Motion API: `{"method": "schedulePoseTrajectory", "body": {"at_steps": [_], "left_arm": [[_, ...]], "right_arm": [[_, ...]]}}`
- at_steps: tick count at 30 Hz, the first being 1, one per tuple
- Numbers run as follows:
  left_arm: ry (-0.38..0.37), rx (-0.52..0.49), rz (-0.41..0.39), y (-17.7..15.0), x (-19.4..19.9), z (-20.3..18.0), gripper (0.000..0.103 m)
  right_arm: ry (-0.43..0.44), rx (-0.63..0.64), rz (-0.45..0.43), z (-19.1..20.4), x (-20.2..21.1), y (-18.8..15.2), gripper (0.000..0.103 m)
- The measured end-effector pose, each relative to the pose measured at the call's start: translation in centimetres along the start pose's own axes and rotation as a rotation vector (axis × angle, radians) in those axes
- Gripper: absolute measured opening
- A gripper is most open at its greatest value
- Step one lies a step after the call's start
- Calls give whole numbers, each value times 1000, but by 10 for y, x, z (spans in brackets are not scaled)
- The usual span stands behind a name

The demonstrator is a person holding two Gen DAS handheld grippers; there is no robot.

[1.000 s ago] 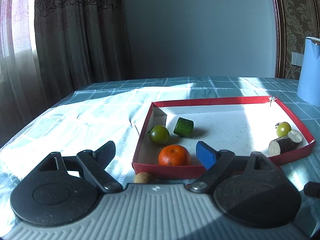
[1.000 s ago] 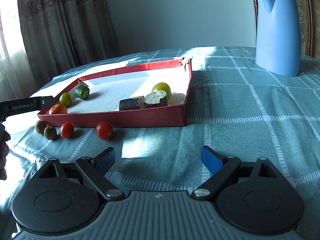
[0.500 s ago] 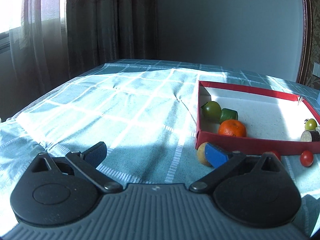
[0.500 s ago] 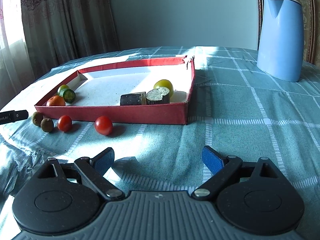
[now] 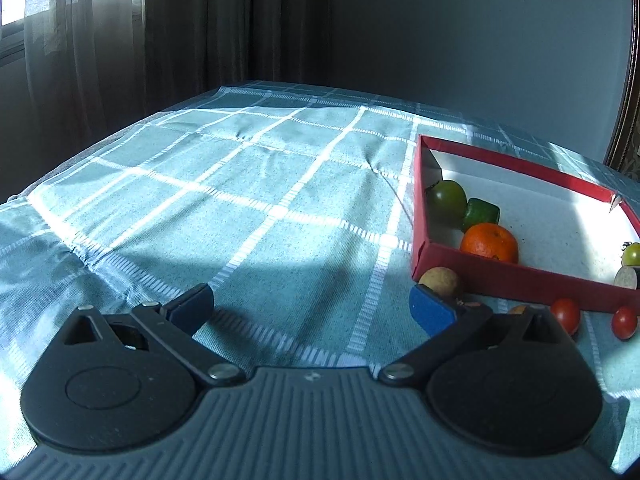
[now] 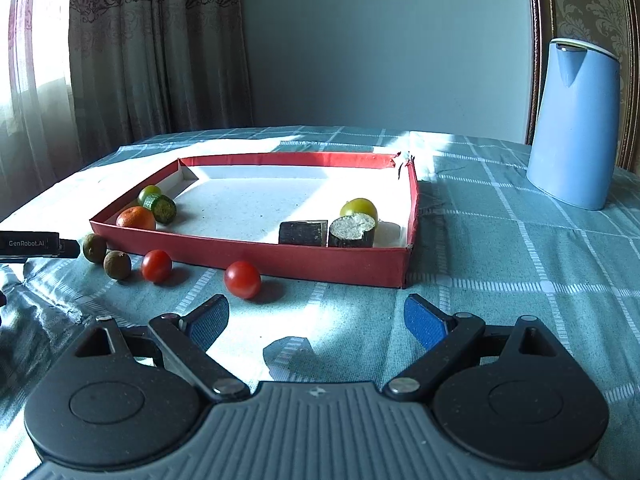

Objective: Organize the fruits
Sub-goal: 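Lift the left gripper away from the tray, then grasp the red cherry tomato with the right gripper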

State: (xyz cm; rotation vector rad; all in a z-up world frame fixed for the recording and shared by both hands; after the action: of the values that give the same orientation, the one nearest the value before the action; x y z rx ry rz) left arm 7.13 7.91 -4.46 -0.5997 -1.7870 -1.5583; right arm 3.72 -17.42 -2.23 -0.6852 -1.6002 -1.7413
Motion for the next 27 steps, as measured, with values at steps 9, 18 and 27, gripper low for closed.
{"method": "schedulePoseTrajectory", "body": {"at_steps": [9,18,27], "left_arm": [[-17,19,-6,0,3,3,103],[-24,49,-17,0,5,8,103],[-21,48,-14,0,4,8,103]], "right_arm": [[25,76,11,35,-19,13,68],[42,117,78,47,-40,16,41],[44,110,94,46,-47,19,32]]}}
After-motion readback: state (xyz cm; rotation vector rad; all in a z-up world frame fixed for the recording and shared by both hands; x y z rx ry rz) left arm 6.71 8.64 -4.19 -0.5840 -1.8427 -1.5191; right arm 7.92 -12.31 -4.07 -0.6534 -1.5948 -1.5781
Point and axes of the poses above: each gripper's, at about its wrist camera, not at the fingertips, and x roughly against the way its jaws point, z to its left, y to its top, the point moved 9 cm from there along -x, roughly the way its jaws point, and after that the axes turned 12 degrees about z, right-handed, at the moved point
